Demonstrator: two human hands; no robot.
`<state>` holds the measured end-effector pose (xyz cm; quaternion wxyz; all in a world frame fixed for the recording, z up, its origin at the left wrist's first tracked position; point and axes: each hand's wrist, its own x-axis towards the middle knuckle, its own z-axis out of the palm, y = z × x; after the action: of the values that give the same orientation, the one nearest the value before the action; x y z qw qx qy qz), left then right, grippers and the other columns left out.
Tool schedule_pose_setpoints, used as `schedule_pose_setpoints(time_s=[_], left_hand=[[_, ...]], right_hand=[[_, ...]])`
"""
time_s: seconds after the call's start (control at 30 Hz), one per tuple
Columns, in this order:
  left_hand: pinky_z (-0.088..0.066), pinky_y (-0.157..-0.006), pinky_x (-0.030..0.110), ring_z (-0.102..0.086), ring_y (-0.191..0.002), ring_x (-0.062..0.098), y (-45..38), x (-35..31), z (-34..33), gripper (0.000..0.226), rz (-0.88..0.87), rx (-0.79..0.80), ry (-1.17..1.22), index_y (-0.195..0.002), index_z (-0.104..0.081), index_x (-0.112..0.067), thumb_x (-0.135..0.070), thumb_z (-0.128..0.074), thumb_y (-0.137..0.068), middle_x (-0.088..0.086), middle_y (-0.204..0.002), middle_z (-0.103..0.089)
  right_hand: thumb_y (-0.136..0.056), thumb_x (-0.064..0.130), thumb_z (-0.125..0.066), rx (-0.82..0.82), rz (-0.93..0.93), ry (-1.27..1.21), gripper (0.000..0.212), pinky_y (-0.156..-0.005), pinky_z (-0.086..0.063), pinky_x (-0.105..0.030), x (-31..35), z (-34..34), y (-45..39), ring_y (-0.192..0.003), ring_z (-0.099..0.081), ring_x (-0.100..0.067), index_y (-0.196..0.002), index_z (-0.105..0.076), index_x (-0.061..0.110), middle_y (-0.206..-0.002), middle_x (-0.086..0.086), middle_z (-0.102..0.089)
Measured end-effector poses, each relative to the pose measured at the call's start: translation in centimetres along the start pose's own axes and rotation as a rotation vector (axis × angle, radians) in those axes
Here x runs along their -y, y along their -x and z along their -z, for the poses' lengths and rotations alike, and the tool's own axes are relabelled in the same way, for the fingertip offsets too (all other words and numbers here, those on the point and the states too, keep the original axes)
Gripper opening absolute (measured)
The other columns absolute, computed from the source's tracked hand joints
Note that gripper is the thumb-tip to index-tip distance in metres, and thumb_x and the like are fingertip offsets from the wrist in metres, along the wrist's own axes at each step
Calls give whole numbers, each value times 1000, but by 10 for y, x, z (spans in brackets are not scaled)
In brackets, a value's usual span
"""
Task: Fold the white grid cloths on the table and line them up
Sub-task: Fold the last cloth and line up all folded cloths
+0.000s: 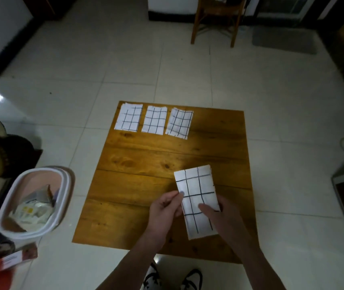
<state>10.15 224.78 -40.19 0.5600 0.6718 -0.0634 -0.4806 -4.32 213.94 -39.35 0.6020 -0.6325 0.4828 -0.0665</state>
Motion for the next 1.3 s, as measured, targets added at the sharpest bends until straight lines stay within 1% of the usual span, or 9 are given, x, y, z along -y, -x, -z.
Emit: schedule_pose_setpoints(time_s=[0.2, 0.33, 0.47, 0.53, 0.63, 0.73, 1.0, 1.1, 1.3], left_hand=[[-56, -82, 28, -71, -98, 12, 49, -55, -24, 12, 117, 26, 69, -105, -77, -16, -18, -77, -93, -5, -98, -79], [-55, -80, 27, -70, -97, 15, 77, -85, -34, 8, 72, 56, 32, -102, -73, -14, -17, -74, -95, -5, -92, -75], [-53, -69, 23, -66, -77, 7, 96, -110, -46, 8, -28, 139, -25, -102, -74, -10, -14, -72, -96, -10, -76, -71], [-56, -67, 22, -71, -75, 7, 105, -120, -54, 11, -72, 212, -43, -106, -76, -9, -13, -68, -98, -5, -83, -76], [-62, -87, 37, -75, -102, 20, 113, -130, -66, 16, -132, 305, -97, -113, -77, -15, -17, -67, -100, 2, -108, -80], [-61, -82, 28, -75, -100, 13, 121, -138, -86, 15, -194, 317, -186, -112, -78, -20, -20, -67, -101, -3, -106, -80], [-60, -93, 38, -74, -99, 16, 135, -135, -163, 13, -286, 346, -323, -107, -79, -22, -25, -70, -99, -3, -99, -79], [-56, -91, 24, -73, -99, 10, 142, -129, -199, 14, -293, 328, -318, -109, -80, -21, -23, -73, -97, -6, -97, -79], [-54, -103, 34, -75, -97, 9, 166, -124, -279, 13, -236, 258, -206, -106, -81, -16, -18, -75, -94, -3, -98, -81]], right_hand=[[-96, 25, -72, -93, 57, -21, 30, -63, -55, -12, 57, 31, 58, -86, -72, 3, -126, -65, 27, -105, 15, -73], [-100, 38, -63, -197, 118, -85, 18, -86, -61, -28, 82, 50, 97, -101, -72, -1, -117, -68, 37, -111, 16, -76], [-104, 31, -60, -326, 158, -80, 26, -59, -39, -14, 95, 65, 128, -59, -47, 1, -80, -63, 37, -62, 20, -53], [-102, 32, -63, -405, 145, -85, 35, -56, -32, -24, 91, 75, 139, -57, -35, -10, -69, -55, 27, -61, 8, -37], [-100, 30, -68, -496, 159, -105, 40, -58, -30, -30, 85, 84, 155, -59, -32, -15, -77, -47, 4, -64, 0, -32], [-99, 24, -69, -571, 201, -140, 42, -55, -29, -24, 82, 92, 172, -59, -30, -13, -74, -39, 8, -65, 2, -28], [-100, 31, -68, -664, 194, -286, 37, -58, -31, -36, 61, 153, 194, -60, -35, -20, -84, -53, 2, -65, -1, -36], [-98, 37, -68, -671, 188, -274, 34, -58, -32, -37, 49, 189, 197, -58, -38, -19, -81, -59, 9, -63, -7, -40], [-97, 21, -71, -620, 154, -240, 25, -56, -47, -18, 28, 272, 200, -61, -64, -1, -75, -62, 28, -67, 15, -67]])
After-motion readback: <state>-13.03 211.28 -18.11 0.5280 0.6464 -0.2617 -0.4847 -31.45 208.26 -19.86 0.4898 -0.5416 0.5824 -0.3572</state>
